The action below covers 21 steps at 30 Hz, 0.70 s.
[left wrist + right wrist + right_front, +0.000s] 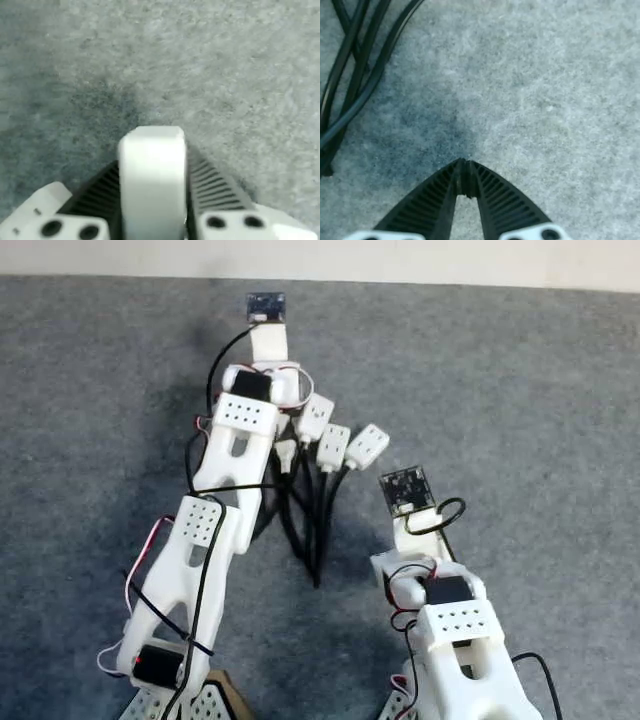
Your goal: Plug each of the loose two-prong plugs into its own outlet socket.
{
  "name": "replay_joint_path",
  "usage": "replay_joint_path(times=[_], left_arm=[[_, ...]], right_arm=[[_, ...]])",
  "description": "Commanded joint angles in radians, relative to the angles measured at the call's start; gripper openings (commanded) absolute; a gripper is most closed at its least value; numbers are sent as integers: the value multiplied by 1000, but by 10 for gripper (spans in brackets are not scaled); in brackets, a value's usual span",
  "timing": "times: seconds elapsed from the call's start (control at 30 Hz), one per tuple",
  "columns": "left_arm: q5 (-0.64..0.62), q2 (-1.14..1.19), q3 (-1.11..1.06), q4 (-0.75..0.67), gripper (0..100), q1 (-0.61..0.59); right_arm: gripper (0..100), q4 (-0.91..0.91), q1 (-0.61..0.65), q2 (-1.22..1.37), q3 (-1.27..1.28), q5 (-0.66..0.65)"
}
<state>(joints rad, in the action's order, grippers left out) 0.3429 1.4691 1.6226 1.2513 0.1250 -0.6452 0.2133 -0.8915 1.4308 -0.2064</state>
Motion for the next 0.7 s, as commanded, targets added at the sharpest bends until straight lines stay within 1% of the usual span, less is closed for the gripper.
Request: replay_joint_path(times=[0.0, 0.13, 0.3, 0.5, 0.57, 0.67], left_arm=[[9, -56, 30, 11, 7, -31], [9, -163, 31, 103, 5, -53], [12, -326, 28, 270, 5, -67], [137, -499, 15, 545, 5, -73], [164, -561, -90, 542, 4, -116], [275, -680, -351, 540, 4, -165]], right_arm=[[10, 18, 4, -30, -7, 8], [10, 18, 4, -28, -7, 8], [10, 18, 4, -28, -7, 8], [10, 18, 4, -27, -2, 8], [10, 18, 7, -33, 15, 8], [10, 18, 13, -33, 19, 0]])
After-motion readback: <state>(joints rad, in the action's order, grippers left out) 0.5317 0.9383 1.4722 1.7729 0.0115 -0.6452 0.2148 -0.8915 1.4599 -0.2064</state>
